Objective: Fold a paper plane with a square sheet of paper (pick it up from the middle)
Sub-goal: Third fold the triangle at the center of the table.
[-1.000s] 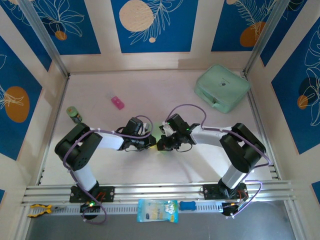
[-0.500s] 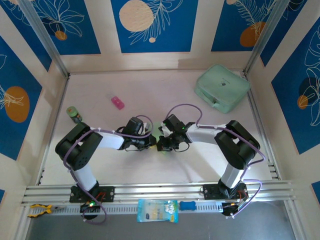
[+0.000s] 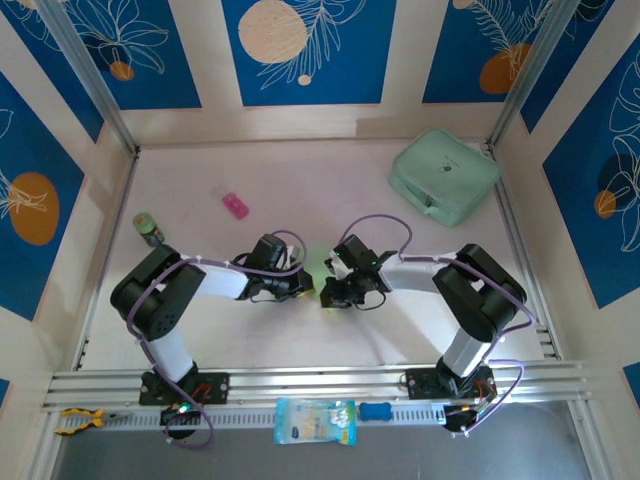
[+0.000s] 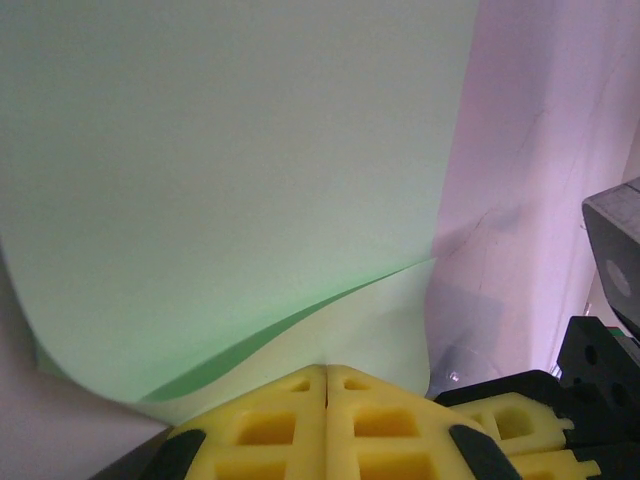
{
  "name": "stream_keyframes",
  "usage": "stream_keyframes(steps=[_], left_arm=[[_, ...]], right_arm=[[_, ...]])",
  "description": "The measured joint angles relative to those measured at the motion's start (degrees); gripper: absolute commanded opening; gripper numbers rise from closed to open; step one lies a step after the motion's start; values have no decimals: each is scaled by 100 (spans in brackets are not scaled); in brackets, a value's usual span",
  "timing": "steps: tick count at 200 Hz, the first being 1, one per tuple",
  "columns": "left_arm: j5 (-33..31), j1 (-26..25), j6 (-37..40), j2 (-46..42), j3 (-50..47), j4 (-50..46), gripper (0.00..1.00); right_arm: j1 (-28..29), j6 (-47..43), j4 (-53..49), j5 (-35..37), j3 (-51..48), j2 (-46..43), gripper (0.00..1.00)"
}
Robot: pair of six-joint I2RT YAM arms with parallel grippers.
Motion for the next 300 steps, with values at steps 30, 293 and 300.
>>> stream_keyframes(steps=[30,293,300], left_arm=[[0,4,-2,2,0,0,0],[173,70,-2,61,4,57,0],[173,70,-2,61,4,57,0]], right_arm=[[-76,87,140,-92,-210,-129,8],[-479,557,916,-1113,-1241,-654,9],[-481,557,879,-1115,-1231,-752,9]])
